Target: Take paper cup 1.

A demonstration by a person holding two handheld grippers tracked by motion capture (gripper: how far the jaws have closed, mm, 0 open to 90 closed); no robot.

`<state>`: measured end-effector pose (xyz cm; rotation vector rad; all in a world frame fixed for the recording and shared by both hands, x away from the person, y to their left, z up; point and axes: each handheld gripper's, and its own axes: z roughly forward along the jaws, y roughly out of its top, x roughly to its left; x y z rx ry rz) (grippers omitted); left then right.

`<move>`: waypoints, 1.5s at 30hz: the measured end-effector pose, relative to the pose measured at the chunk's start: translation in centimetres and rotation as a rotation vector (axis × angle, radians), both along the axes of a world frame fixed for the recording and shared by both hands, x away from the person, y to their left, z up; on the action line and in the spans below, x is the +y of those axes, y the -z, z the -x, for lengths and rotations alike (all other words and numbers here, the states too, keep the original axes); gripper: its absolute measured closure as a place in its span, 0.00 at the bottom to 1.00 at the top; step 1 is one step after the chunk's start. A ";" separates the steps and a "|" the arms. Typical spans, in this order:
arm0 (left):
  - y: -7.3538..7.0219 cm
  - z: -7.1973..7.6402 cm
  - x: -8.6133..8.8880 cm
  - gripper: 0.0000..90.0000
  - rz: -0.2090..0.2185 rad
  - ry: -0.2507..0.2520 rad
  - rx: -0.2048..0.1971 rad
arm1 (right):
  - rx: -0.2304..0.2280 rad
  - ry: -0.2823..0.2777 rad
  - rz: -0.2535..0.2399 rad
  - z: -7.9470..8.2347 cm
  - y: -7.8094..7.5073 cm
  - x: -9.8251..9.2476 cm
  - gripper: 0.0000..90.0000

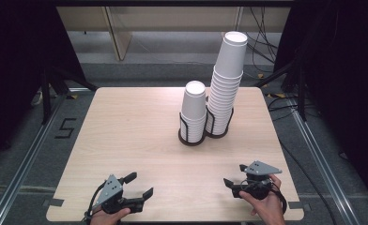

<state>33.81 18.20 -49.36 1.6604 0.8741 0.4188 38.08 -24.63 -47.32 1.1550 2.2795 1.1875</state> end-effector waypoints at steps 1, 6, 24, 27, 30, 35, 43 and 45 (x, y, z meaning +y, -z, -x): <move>-0.1 0.1 0.0 0.16 -0.008 -0.008 0.007 | 0.001 0.002 0.004 0.0 0.0 0.0 0.21; -0.1 0.1 -0.1 0.16 -0.015 0.006 0.006 | 0.000 -0.027 -0.001 -0.3 -0.1 -0.2 0.21; 0.0 -0.1 -0.1 0.16 -0.009 0.015 -0.010 | -0.060 -0.034 -0.011 -0.6 -0.6 0.2 0.23; 0.0 -0.1 -0.1 0.16 -0.007 0.012 -0.010 | -0.085 -0.051 -0.020 -1.0 -0.8 0.4 0.23; -0.1 0.0 -0.1 0.16 -0.020 0.004 0.000 | -0.070 -0.035 -0.035 -1.1 -1.0 0.5 0.23; 0.0 0.0 -0.1 0.16 -0.019 -0.004 0.001 | -0.094 -0.052 -0.036 -1.8 -1.7 0.7 0.23; 0.0 -0.1 0.1 0.16 -0.016 -0.012 0.001 | -0.146 -0.074 -0.042 -3.0 -3.0 1.9 0.23; 0.0 -0.1 0.0 0.16 -0.017 -0.011 0.001 | -0.127 -0.072 -0.047 -3.3 -3.3 2.3 0.23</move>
